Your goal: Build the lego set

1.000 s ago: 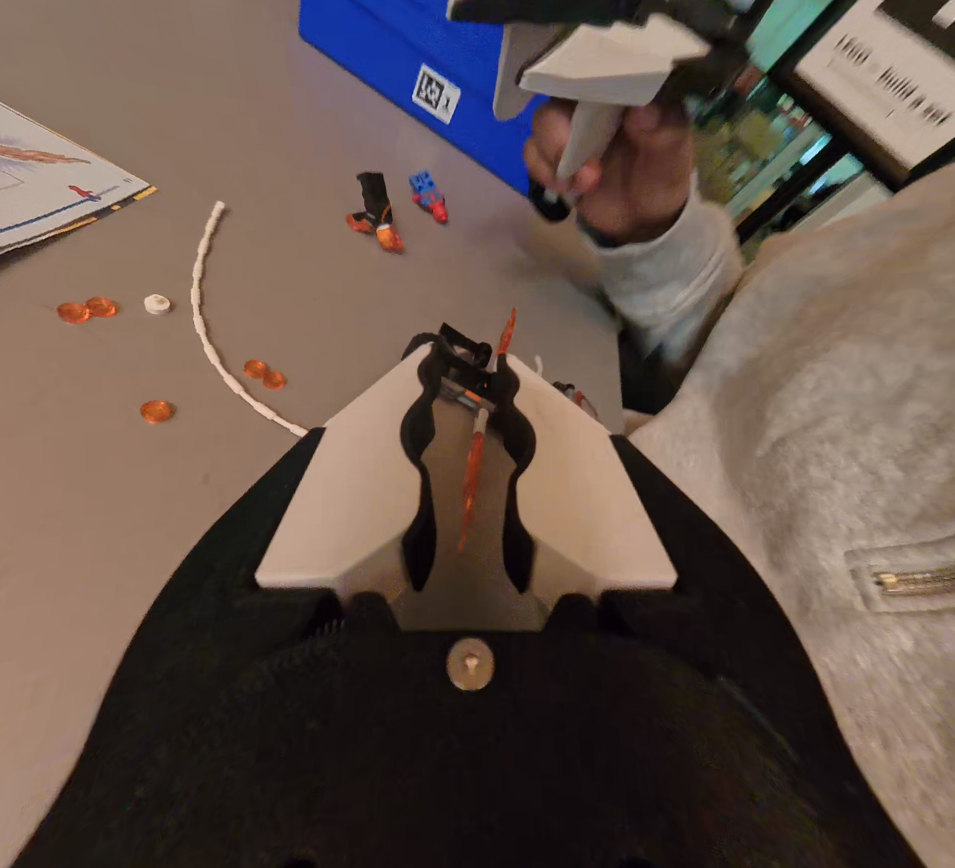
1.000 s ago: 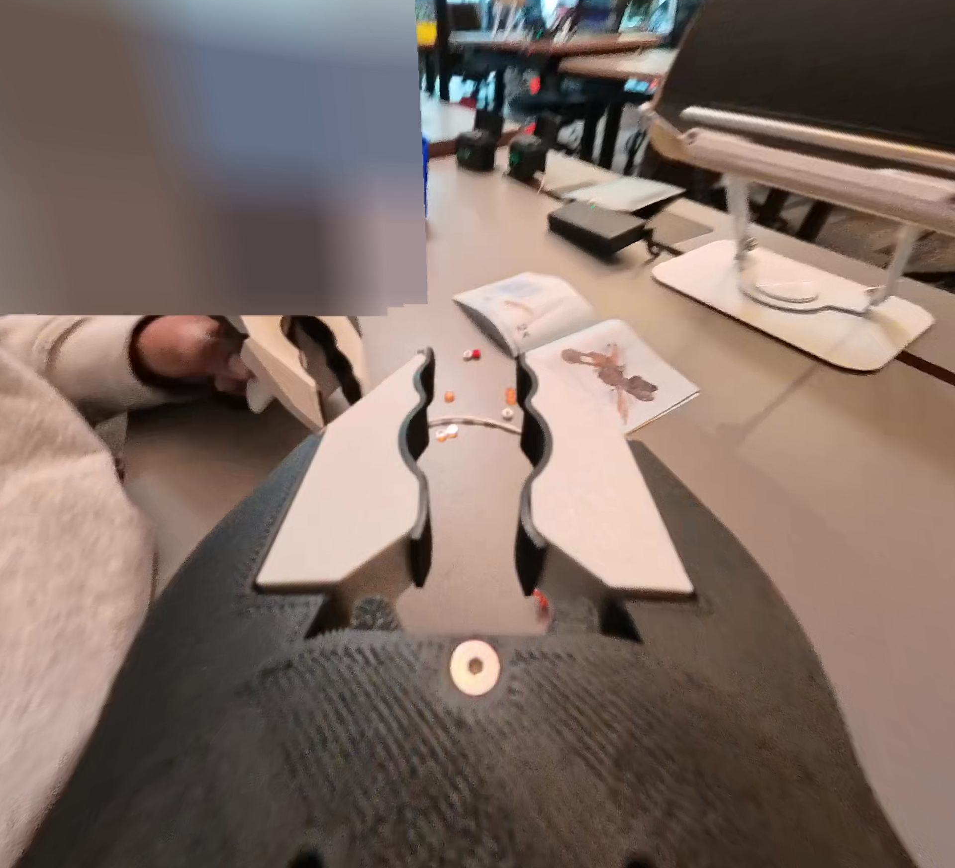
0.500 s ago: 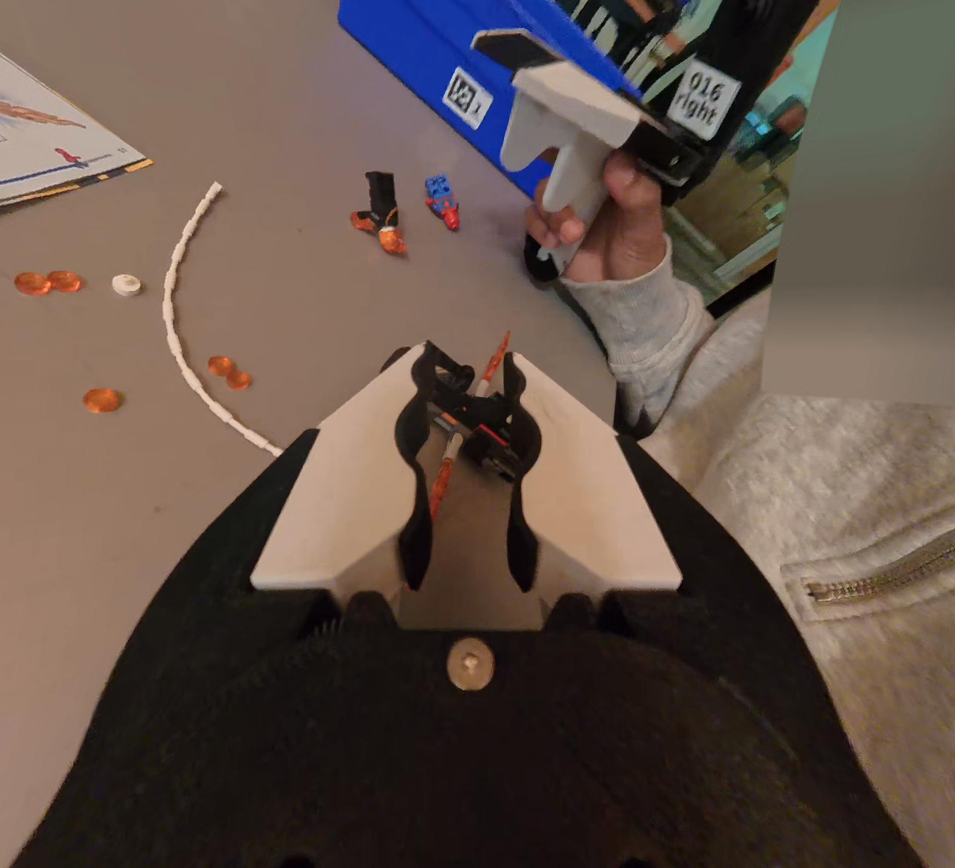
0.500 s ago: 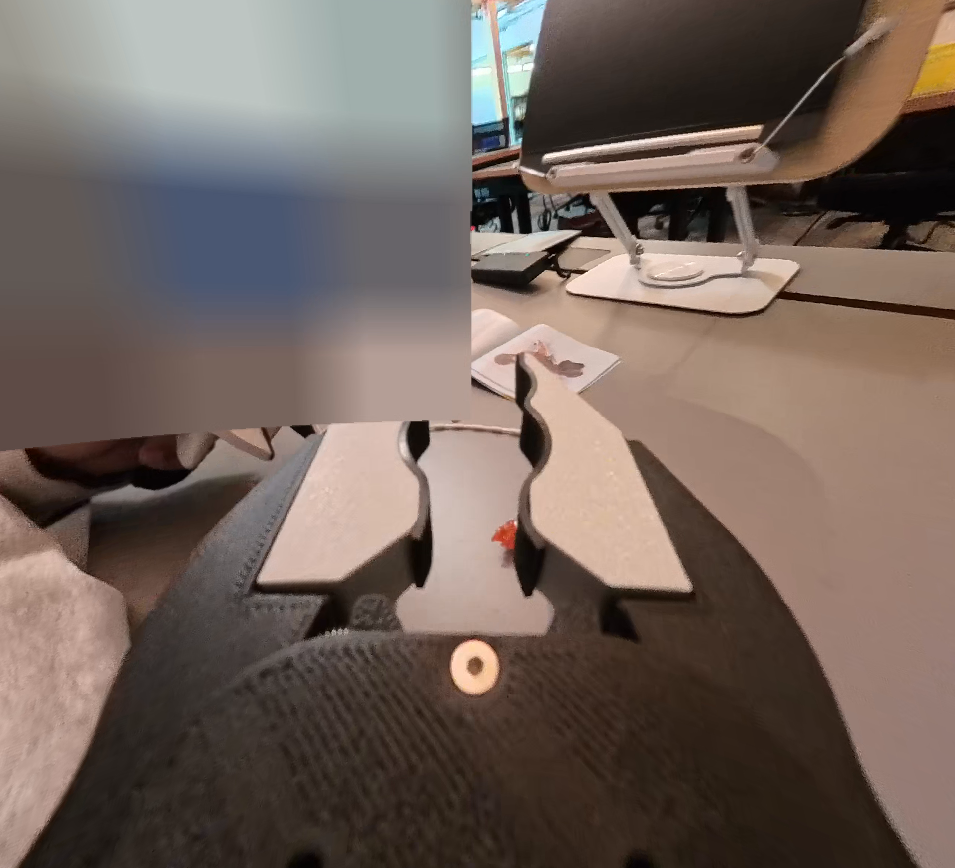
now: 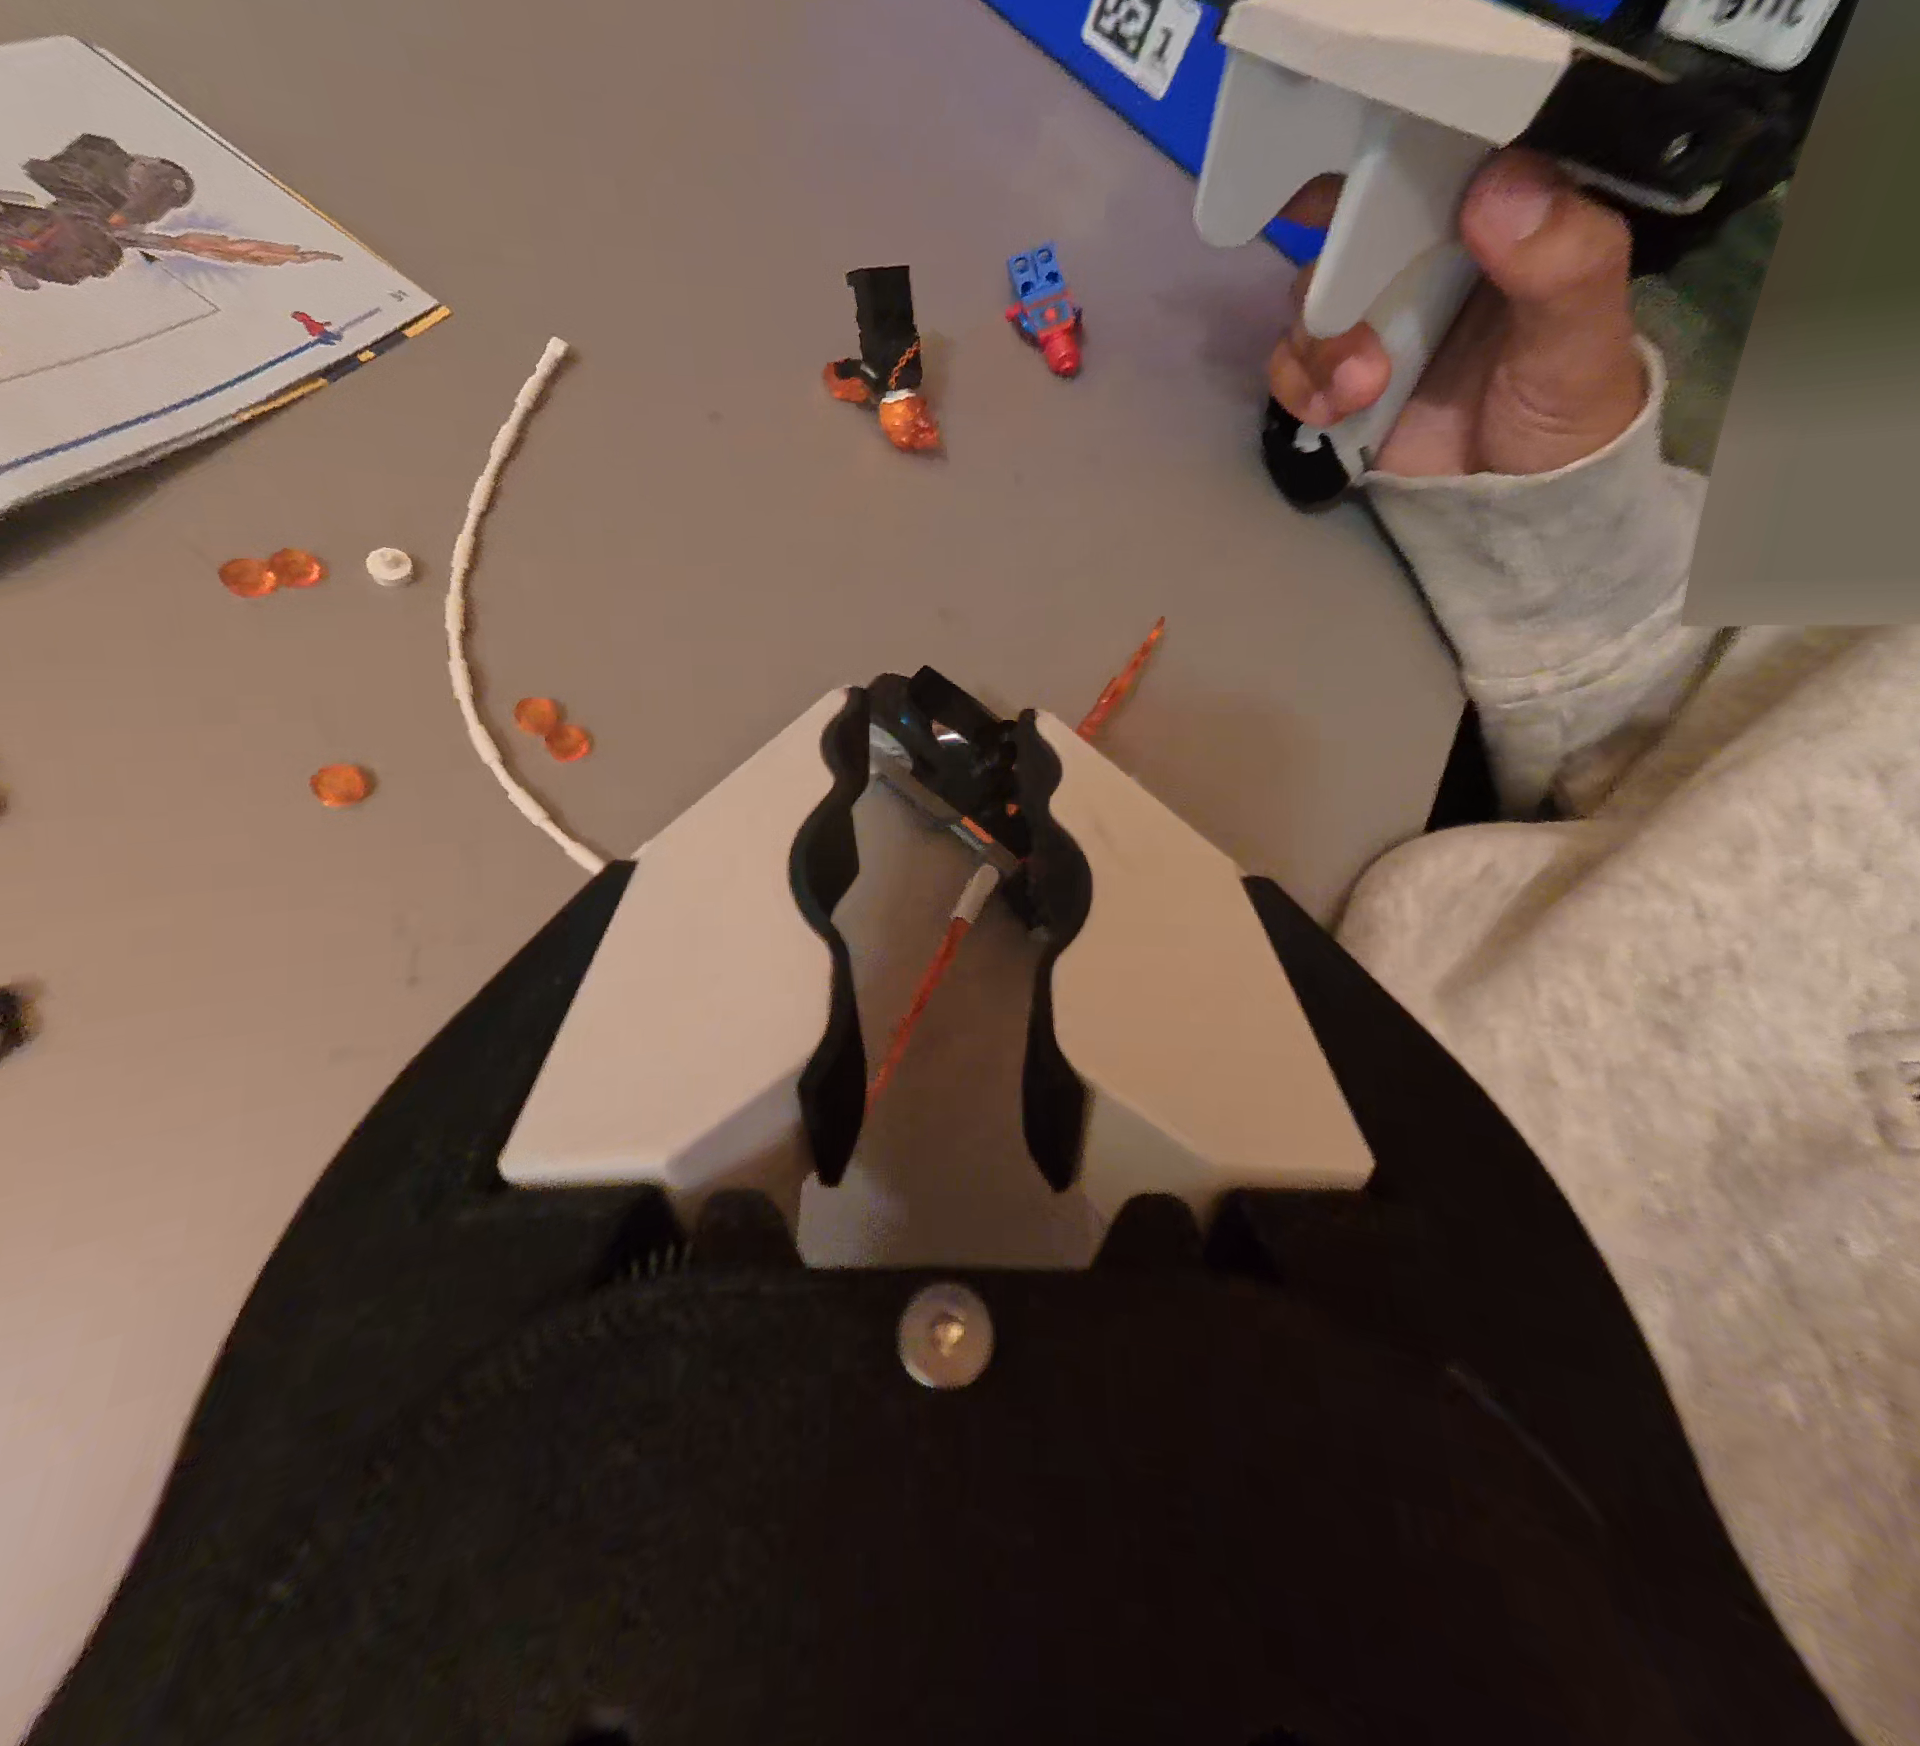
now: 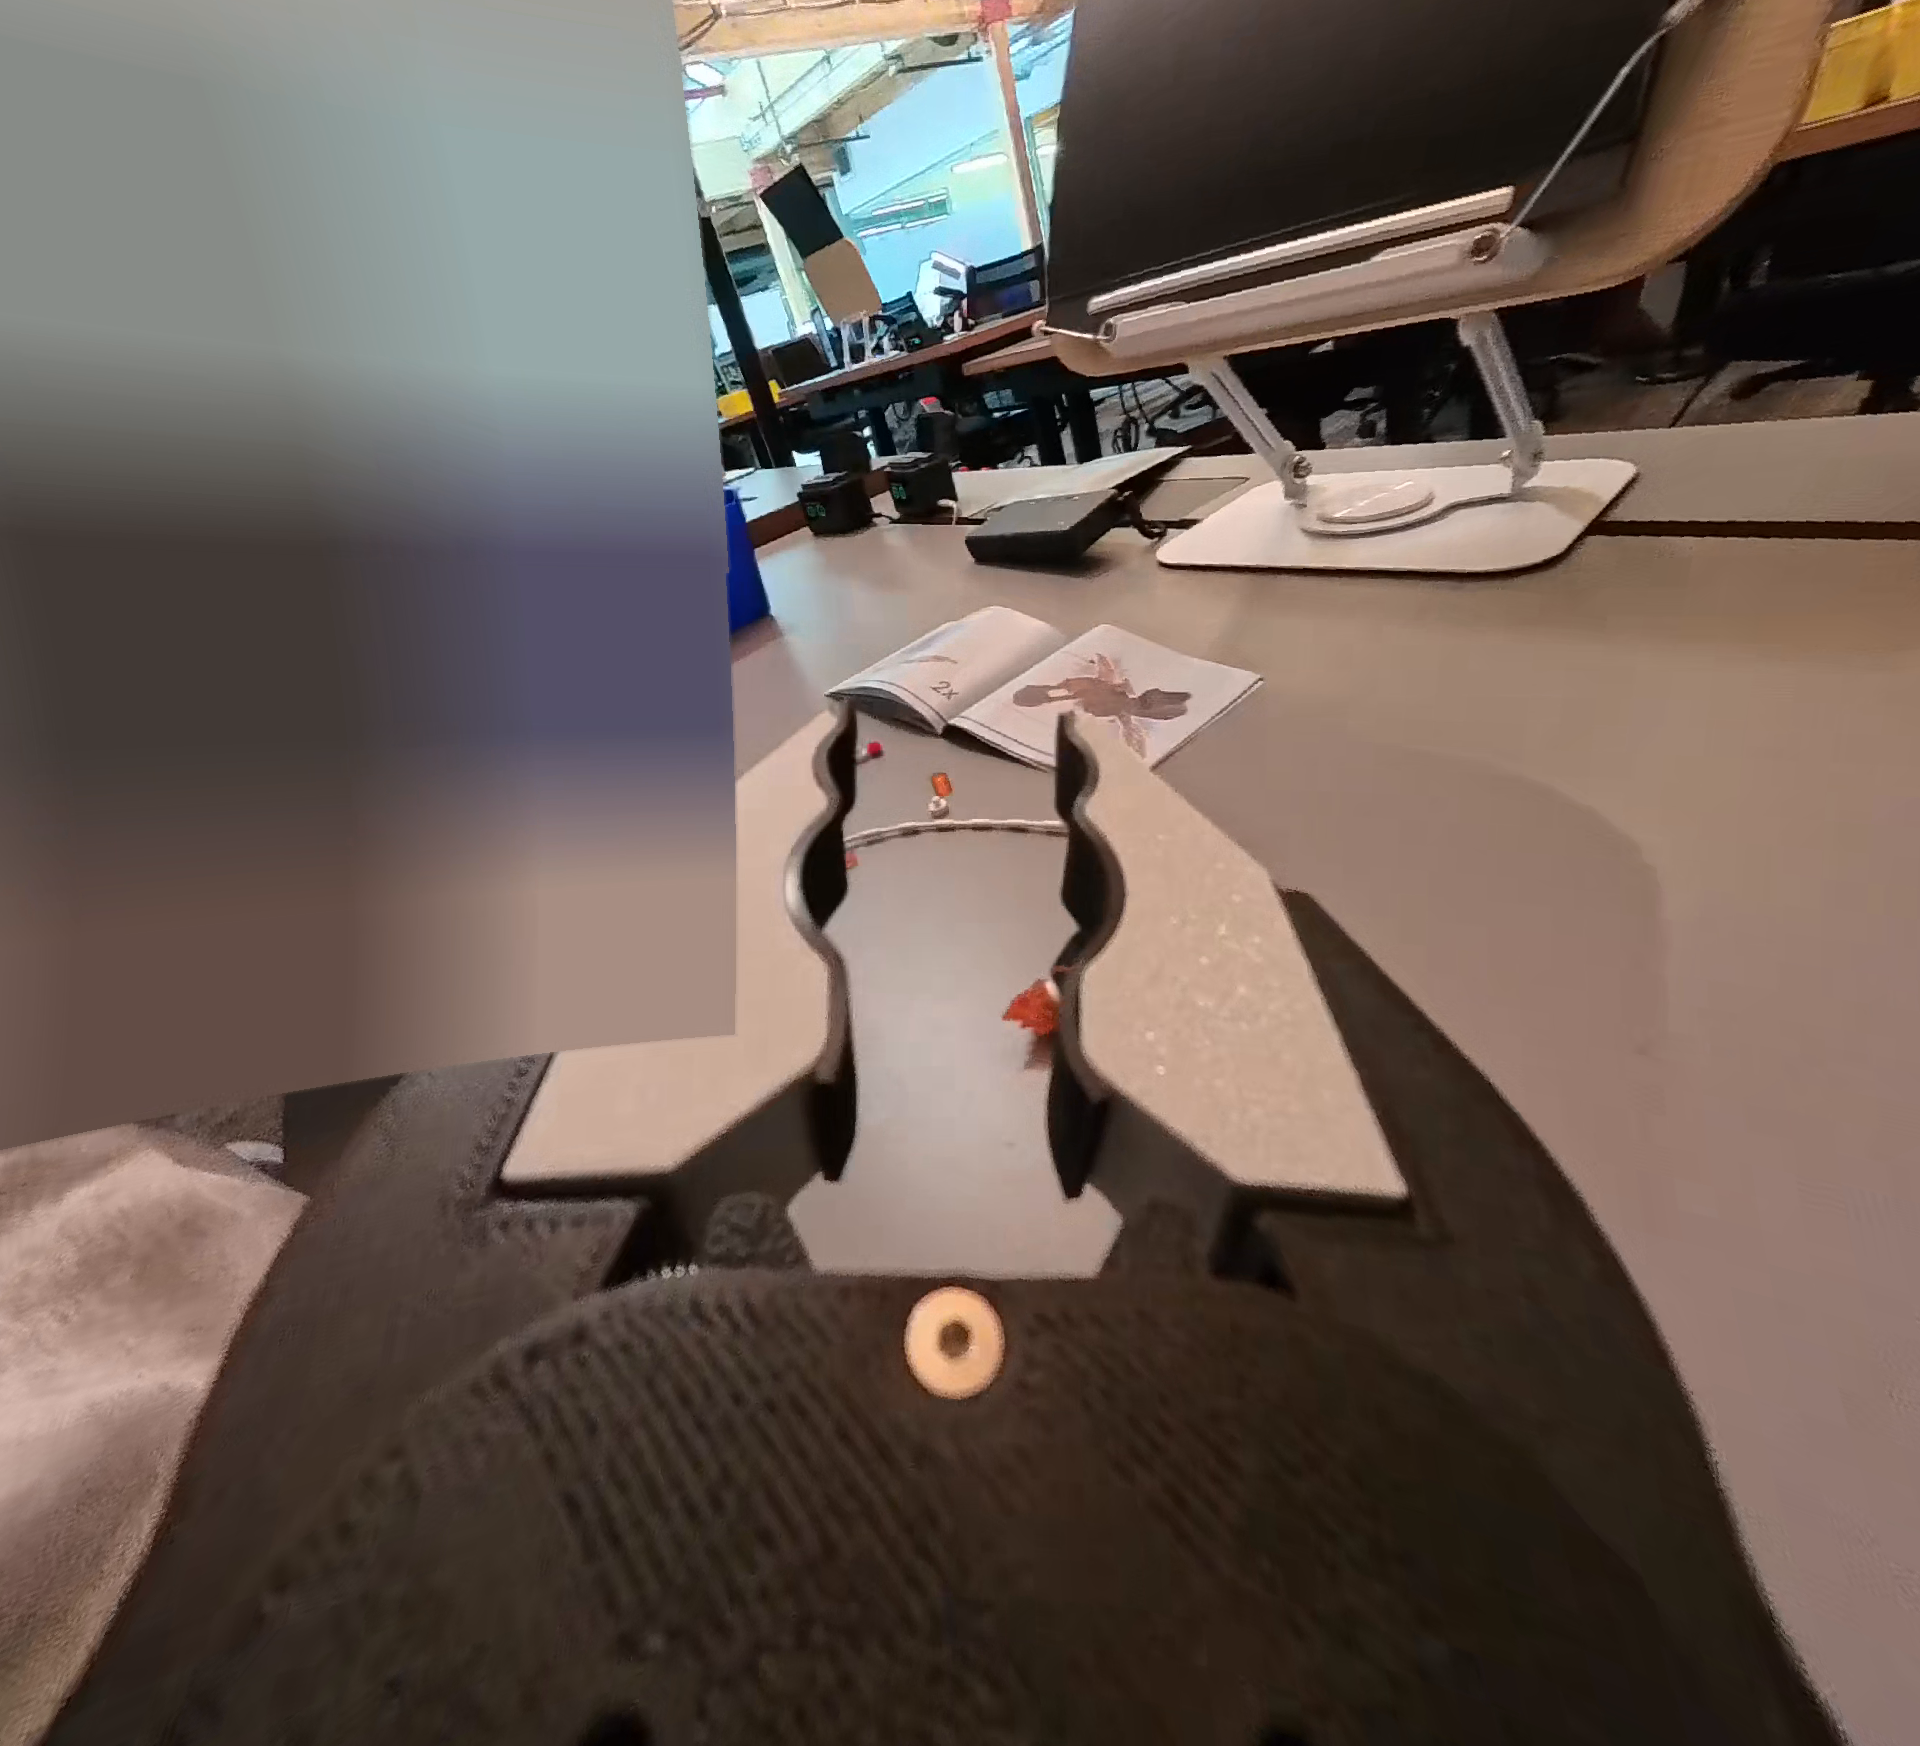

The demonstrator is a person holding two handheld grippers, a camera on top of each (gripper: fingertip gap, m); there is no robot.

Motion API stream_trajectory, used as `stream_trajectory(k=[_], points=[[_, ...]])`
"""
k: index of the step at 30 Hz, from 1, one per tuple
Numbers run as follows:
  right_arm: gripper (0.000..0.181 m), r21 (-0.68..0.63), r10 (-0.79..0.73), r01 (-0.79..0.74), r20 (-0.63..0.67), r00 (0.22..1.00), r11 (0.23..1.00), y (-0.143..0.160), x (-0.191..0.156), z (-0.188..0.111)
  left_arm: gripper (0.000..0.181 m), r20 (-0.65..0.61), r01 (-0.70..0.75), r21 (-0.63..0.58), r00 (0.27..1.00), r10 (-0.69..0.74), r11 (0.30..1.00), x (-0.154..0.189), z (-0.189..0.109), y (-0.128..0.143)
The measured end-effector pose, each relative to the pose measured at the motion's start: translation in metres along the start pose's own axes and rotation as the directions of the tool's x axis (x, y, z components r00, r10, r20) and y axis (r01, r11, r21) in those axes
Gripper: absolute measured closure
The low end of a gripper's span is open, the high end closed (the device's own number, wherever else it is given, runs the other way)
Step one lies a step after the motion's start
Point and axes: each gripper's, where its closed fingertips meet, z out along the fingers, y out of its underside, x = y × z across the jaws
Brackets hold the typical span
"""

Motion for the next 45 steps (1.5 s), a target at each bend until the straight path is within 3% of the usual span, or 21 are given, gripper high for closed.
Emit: stream_trajectory(k=[1, 4, 7, 10, 12, 16, 19, 22, 24, 33, 36, 39, 41, 42, 43, 45], points=[[0.144, -0.008, -0.013, 0.013, 0.001, 1.000, 1.000, 0.001, -0.002, 0.001, 0.155, 0.031, -0.025, -0.014, 0.999, 0.026, 1.000, -0.003, -0.001, 0.000], [0.144, -0.037, -0.057, 0.057, -0.008, 0.998, 0.998, 0.005, -0.004, 0.003, 0.144, 0.165, -0.142, -0.084, 0.974, 0.154, 0.986, -0.021, -0.010, -0.004], [0.144, -0.057, -0.090, 0.089, -0.011, 0.996, 0.994, 0.008, -0.007, 0.005, 0.095, 0.394, -0.230, -0.192, 0.873, 0.289, 0.954, -0.072, -0.035, -0.011], [0.144, -0.105, -0.151, 0.146, -0.042, 0.988, 0.984, 0.015, -0.006, 0.009, 0.089, 0.535, -0.275, -0.301, 0.744, 0.401, 0.913, -0.118, -0.057, -0.017], [0.144, -0.184, -0.241, 0.222, -0.089, 0.967, 0.958, 0.025, -0.003, 0.014, 0.088, 0.568, -0.308, -0.325, 0.692, 0.445, 0.894, -0.130, -0.058, -0.020], [0.146, -0.408, -0.496, 0.386, -0.209, 0.843, 0.828, 0.047, 0.017, 0.019, 0.092, 0.518, -0.338, -0.121, 0.781, 0.350, 0.933, -0.112, -0.037, -0.022], [0.150, -0.491, -0.606, 0.446, -0.232, 0.761, 0.748, 0.053, 0.023, 0.019, 0.101, 0.481, -0.291, 0.072, 0.848, 0.222, 0.954, -0.105, -0.045, -0.024], [0.151, -0.517, -0.631, 0.460, -0.218, 0.745, 0.722, 0.058, 0.021, 0.021, 0.129, 0.531, -0.300, 0.181, 0.832, 0.163, 0.937, -0.115, -0.068, -0.028], [0.151, -0.522, -0.642, 0.469, -0.216, 0.735, 0.713, 0.058, 0.020, 0.021, 0.132, 0.587, -0.331, 0.184, 0.792, 0.167, 0.925, -0.125, -0.077, -0.028], [0.151, -0.486, -0.620, 0.468, -0.214, 0.755, 0.738, 0.055, 0.016, 0.019, 0.132, 0.642, -0.313, 0.084, 0.743, 0.189, 0.946, -0.138, -0.066, -0.022], [0.152, -0.473, -0.612, 0.468, -0.213, 0.762, 0.747, 0.053, 0.015, 0.019, 0.135, 0.689, -0.310, -0.025, 0.683, 0.241, 0.950, -0.155, -0.062, -0.041], [0.155, -0.452, -0.604, 0.467, -0.227, 0.764, 0.760, 0.048, 0.017, 0.019, 0.154, 0.694, -0.313, -0.319, 0.566, 0.445, 0.895, -0.180, -0.053, -0.063], [0.157, -0.424, -0.593, 0.465, -0.248, 0.766, 0.778, 0.042, 0.019, 0.019, 0.172, 0.630, -0.278, -0.576, 0.447, 0.635, 0.768, -0.198, -0.050, -0.077], [0.158, -0.411, -0.587, 0.463, -0.260, 0.767, 0.785, 0.038, 0.020, 0.018, 0.173, 0.600, -0.253, -0.677, 0.354, 0.718, 0.691, -0.208, -0.053, -0.089], [0.158, -0.401, -0.582, 0.460, -0.270, 0.767, 0.792, 0.035, 0.022, 0.018, 0.172, 0.563, -0.240, -0.750, 0.260, 0.785, 0.617, -0.214, -0.056, -0.104], [0.159, -0.391, -0.575, 0.454, -0.287, 0.766, 0.801, 0.032, 0.027, 0.017, 0.170, 0.492, -0.257, -0.813, 0.177, 0.853, 0.522, -0.215, -0.051, -0.129]])
